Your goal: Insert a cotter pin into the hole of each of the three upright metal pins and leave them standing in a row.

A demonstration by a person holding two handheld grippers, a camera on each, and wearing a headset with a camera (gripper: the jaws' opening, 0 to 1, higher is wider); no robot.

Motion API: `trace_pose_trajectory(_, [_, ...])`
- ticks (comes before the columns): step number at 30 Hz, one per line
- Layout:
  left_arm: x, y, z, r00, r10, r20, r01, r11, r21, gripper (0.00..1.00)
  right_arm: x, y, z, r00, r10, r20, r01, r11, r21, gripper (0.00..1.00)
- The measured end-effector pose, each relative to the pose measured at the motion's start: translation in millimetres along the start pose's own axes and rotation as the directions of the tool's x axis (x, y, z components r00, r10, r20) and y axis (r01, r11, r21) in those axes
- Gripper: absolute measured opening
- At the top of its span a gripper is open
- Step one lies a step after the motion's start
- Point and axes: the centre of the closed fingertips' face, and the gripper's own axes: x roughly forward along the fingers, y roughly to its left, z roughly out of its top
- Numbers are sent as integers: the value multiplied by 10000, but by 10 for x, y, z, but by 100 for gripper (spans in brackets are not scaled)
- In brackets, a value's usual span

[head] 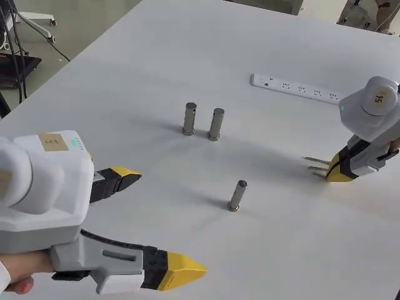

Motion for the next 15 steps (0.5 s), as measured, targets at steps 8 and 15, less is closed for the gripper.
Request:
trace_pose_trajectory(8, [19, -23, 38, 9999, -23, 141, 22, 9999, 111, 97, -2, 10, 1, 9984, -382, -412, 398, 9984, 393, 0])
trace_pose_trajectory(15, [23, -85, 61, 9996, -237, 126, 234, 9994, 244, 97, -7, 22, -10, 9986, -516, -101, 520, 9978, 419, 0])
